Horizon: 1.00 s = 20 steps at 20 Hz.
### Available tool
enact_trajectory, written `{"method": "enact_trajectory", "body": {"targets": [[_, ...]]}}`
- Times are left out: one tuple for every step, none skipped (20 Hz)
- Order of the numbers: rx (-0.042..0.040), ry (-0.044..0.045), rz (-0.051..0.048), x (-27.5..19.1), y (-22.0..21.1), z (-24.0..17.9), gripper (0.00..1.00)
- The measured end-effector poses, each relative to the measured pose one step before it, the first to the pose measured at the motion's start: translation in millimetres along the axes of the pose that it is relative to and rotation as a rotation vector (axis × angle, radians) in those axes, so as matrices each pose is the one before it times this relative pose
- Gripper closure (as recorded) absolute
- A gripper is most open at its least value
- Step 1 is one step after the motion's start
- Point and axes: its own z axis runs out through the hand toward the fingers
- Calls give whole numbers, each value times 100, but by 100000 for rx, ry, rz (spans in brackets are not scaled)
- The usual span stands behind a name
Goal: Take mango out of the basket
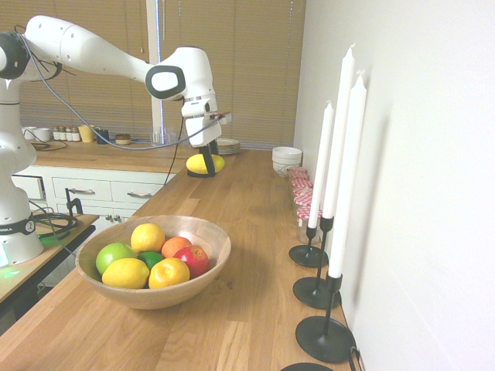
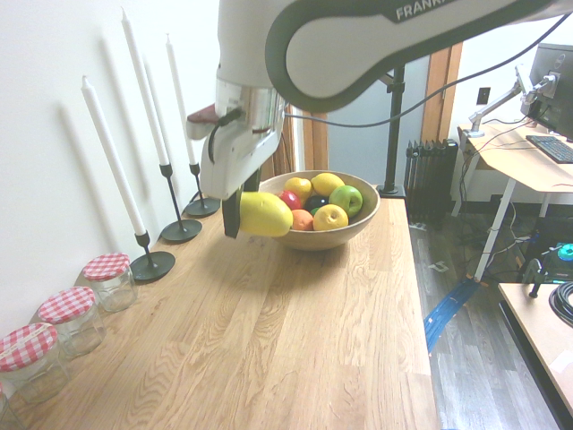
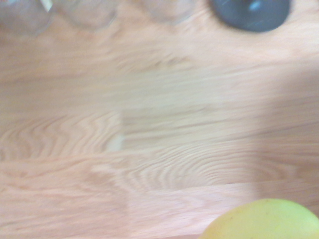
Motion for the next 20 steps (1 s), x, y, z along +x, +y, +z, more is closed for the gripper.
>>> {"method": "enact_trajectory", "body": {"targets": [[-547,-289,-380,-503,-365,964,100],[-552,-410,-312,-469,-366,924,100],[-413,-291,-183,-393,-381,759,100],[-365,-342,-21,-337,-328,618,100],[-97,-255,-132,-331,-347,578,100],[17,-155,45,-306,-330,518,100],[-213,-301,203,-341,-306,521,100],[-111,-246,184,-332,-304,488,100],[-23,-225,229,-366,-331,495,100],[-116,-333,190,-470,-389,583,100],[59,-167,336,-396,-355,544,100],[-9,-201,211,-388,-330,560,100],[-79,-252,243,-388,-307,564,100],[82,-131,303,-356,-298,505,100],[-75,-145,426,-263,-207,473,100],[4,-69,339,-169,-154,442,100],[-26,-80,341,-157,-135,407,100],[-230,-172,373,-137,-89,403,100],[-175,-126,335,-98,-64,350,100],[-123,-86,246,-55,-40,312,100]]}}
